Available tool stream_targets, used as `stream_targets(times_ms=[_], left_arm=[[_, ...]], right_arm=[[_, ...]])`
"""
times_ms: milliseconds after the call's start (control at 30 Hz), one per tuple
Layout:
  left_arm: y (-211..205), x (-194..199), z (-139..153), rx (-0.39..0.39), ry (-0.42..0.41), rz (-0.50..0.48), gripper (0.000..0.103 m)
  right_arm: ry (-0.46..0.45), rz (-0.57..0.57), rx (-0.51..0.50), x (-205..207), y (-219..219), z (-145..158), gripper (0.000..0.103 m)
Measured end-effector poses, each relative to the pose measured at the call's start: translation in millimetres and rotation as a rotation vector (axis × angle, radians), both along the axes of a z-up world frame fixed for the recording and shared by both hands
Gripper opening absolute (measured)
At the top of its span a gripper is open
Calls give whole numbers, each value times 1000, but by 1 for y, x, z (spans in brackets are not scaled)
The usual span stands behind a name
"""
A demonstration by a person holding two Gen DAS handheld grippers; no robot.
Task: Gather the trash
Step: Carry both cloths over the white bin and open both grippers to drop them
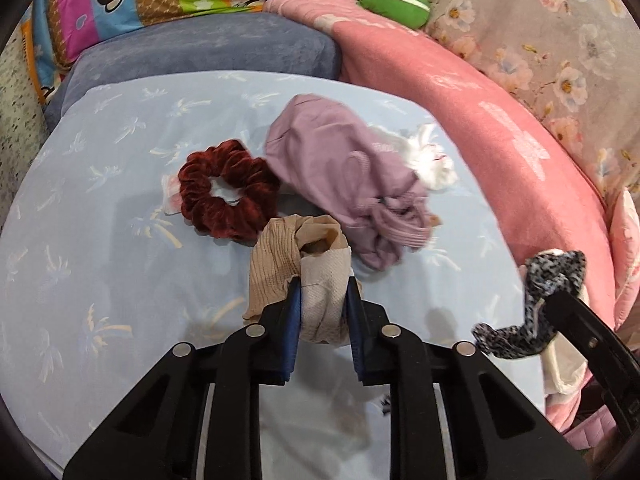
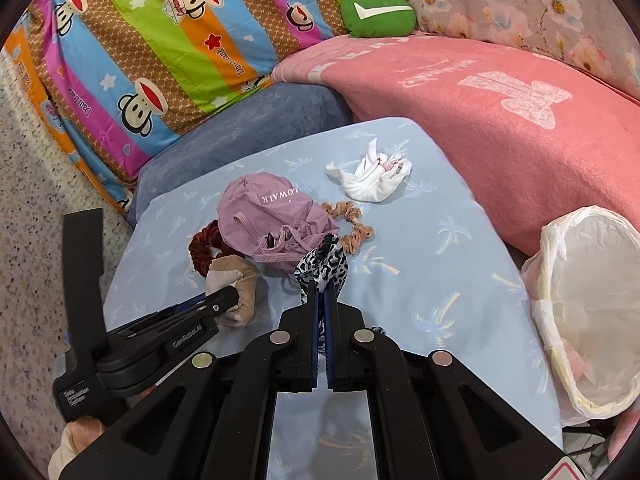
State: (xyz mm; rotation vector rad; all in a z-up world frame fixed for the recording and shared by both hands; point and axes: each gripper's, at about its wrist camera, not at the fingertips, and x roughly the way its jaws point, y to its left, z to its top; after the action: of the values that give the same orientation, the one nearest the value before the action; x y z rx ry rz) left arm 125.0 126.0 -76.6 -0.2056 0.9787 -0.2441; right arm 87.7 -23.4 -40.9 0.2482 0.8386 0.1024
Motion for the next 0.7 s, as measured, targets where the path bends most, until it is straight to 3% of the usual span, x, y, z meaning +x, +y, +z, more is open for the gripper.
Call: stream_targets(times_ms=[500, 700], left_arm=[[-72, -39, 68, -72, -122, -203, 21], [-112, -52, 89, -65, -170, -291, 21]], right_arm=[[-144, -129, -4, -46, -71, 61, 2], [-199, -199, -14, -66, -112, 85, 2]])
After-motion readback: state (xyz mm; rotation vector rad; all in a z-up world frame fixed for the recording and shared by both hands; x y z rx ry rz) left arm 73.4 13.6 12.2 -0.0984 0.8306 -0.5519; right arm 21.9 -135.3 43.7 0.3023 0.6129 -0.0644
